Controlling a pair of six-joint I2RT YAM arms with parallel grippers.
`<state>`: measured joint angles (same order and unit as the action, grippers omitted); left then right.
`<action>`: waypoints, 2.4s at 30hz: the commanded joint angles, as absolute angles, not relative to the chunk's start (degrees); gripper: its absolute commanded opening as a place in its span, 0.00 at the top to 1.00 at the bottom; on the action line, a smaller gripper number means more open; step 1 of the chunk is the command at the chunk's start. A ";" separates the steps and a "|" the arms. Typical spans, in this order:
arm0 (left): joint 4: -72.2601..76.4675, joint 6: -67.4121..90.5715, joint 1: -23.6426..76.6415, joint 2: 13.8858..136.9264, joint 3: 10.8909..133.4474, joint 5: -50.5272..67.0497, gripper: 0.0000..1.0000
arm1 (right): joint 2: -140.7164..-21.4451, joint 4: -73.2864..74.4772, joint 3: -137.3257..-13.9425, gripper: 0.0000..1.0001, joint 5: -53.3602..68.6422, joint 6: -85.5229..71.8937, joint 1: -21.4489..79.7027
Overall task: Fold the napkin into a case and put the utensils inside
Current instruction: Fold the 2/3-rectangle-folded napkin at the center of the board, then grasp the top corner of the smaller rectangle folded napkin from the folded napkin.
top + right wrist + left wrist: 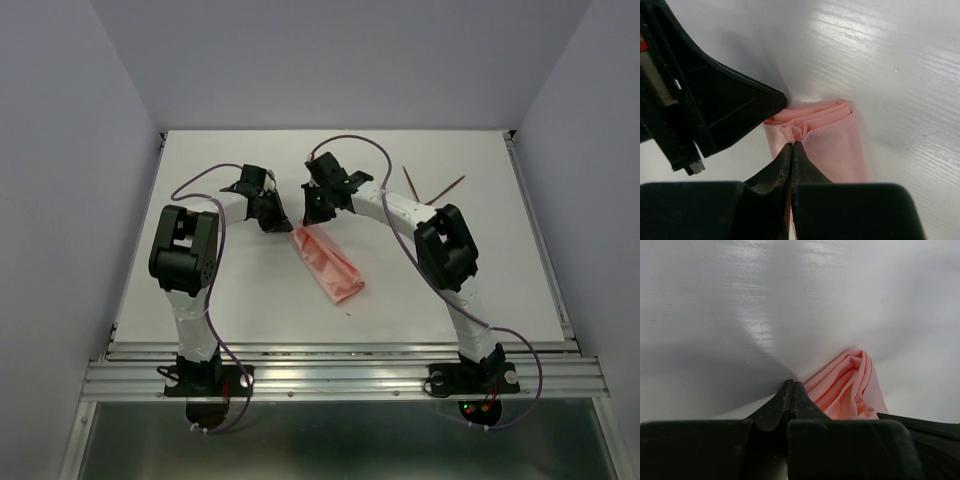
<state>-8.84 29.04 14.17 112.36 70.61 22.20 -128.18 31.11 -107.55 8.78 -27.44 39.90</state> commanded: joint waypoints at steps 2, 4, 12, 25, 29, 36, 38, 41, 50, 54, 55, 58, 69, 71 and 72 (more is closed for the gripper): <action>-8.88 29.09 14.77 110.74 69.70 22.85 1.00 | -128.23 30.67 -111.88 0.99 7.30 -30.14 41.57; -8.79 29.18 14.77 110.83 69.70 22.94 1.00 | -128.85 30.76 -112.76 0.99 6.86 -30.85 42.09; -8.61 29.27 14.94 110.57 69.70 22.94 1.00 | -129.99 30.32 -112.77 0.99 5.28 -32.69 42.63; -9.57 29.18 14.94 108.64 69.78 21.28 1.00 | -129.46 23.56 -104.06 0.99 2.82 -34.63 42.63; -10.28 26.82 14.94 103.91 69.96 19.00 0.89 | -129.11 21.80 -102.57 0.99 4.65 -33.67 42.63; -13.18 23.38 15.47 97.56 67.85 14.59 0.68 | -124.99 17.84 -98.53 0.99 7.73 -32.34 42.63; -14.32 22.42 16.26 96.16 66.71 13.89 0.67 | -123.15 15.39 -96.17 0.99 10.45 -32.43 42.10; -15.03 21.89 18.71 93.70 64.26 10.99 0.67 | -121.65 14.68 -94.66 0.99 11.60 -32.70 42.10; -14.77 20.66 24.87 89.91 60.12 7.91 0.62 | -119.53 13.19 -90.80 0.99 14.23 -33.05 41.04; -14.06 19.95 26.89 89.56 59.59 6.86 0.62 | -118.57 11.69 -88.86 0.99 16.43 -33.40 39.99; -13.98 19.95 27.24 89.65 59.59 6.07 0.62 | -118.48 11.69 -88.77 0.99 16.70 -33.31 39.99; -13.54 19.86 28.74 89.91 59.77 2.99 0.58 | -118.30 11.60 -88.59 0.99 17.23 -32.96 39.47; -11.69 17.84 34.28 93.07 59.85 0.62 0.66 | -118.48 11.69 -89.12 0.99 19.16 -32.87 38.94; -11.34 17.49 34.54 93.86 60.12 -1.31 0.66 | -118.48 11.60 -89.03 0.99 19.51 -32.96 38.94; -11.25 17.32 34.63 94.65 60.20 -1.06 0.67 | -118.48 11.69 -89.03 0.99 19.60 -32.96 38.94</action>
<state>-13.10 18.90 34.09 93.25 60.31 1.08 -121.60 14.48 -89.03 17.93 -33.06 39.07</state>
